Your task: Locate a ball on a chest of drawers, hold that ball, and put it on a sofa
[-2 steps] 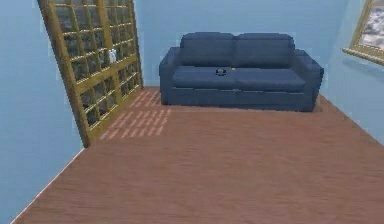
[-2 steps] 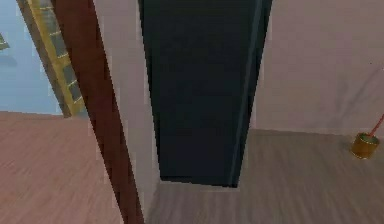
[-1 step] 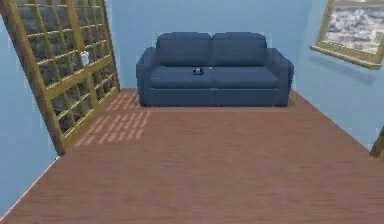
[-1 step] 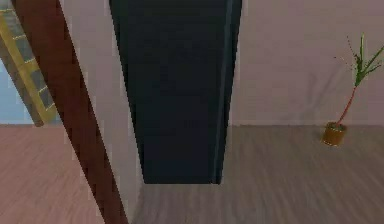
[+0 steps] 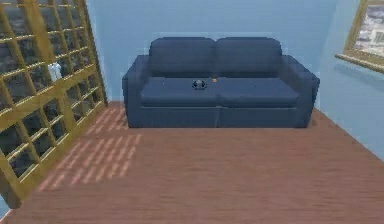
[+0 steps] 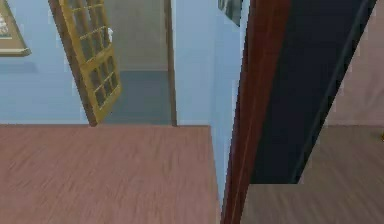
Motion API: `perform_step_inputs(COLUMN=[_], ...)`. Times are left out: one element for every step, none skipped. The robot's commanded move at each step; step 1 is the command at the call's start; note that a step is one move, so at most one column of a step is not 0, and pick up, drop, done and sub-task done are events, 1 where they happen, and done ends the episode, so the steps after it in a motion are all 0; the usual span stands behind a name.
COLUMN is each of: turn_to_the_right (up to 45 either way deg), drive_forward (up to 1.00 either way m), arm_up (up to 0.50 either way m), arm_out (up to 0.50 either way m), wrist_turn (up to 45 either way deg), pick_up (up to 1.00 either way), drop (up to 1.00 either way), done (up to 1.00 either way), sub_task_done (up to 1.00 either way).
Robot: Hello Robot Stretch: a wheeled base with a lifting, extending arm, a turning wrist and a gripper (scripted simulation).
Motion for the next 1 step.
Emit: perform_step_inputs(turn_to_the_right=[42.0], drive_forward=[0.0], arm_up=[0.0], arm_out=[0.0], wrist_turn=[0.0], pick_up=[0.0], drop=[0.0], done=[0.0], sub_task_done=[0.0])
